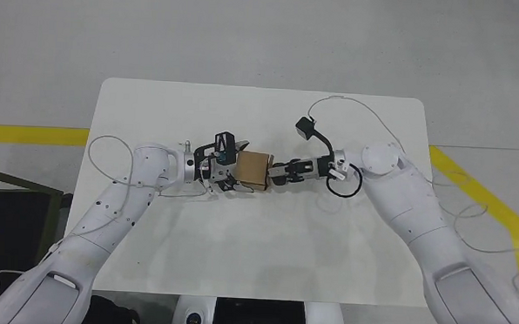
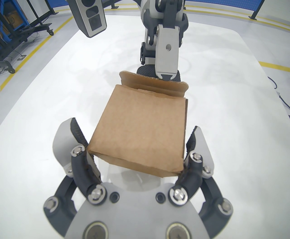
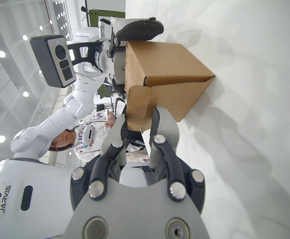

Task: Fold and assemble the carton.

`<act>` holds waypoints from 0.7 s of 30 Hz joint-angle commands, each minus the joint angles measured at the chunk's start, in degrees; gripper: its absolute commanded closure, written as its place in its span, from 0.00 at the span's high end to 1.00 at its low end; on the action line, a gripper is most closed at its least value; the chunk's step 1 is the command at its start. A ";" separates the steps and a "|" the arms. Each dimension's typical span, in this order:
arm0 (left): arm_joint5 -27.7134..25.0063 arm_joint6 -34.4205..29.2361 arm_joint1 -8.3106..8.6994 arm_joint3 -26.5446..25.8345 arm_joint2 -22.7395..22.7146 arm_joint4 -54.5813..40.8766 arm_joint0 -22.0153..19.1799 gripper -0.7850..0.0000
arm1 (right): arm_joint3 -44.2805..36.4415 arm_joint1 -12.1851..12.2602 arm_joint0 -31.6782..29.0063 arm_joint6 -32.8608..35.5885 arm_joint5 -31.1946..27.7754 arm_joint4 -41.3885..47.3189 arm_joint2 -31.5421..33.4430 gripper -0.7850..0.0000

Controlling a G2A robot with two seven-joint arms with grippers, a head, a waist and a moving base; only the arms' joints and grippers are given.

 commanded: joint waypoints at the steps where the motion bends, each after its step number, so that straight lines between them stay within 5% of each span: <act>1: -0.08 0.08 0.00 0.01 -0.02 -0.05 0.01 1.00 | 0.37 -0.14 0.24 -0.07 0.00 -0.28 -0.11 0.24; 21: -0.34 0.32 0.03 0.14 -0.15 0.03 -0.03 1.00 | -1.27 0.05 0.83 -1.62 2.82 -6.26 0.40 0.16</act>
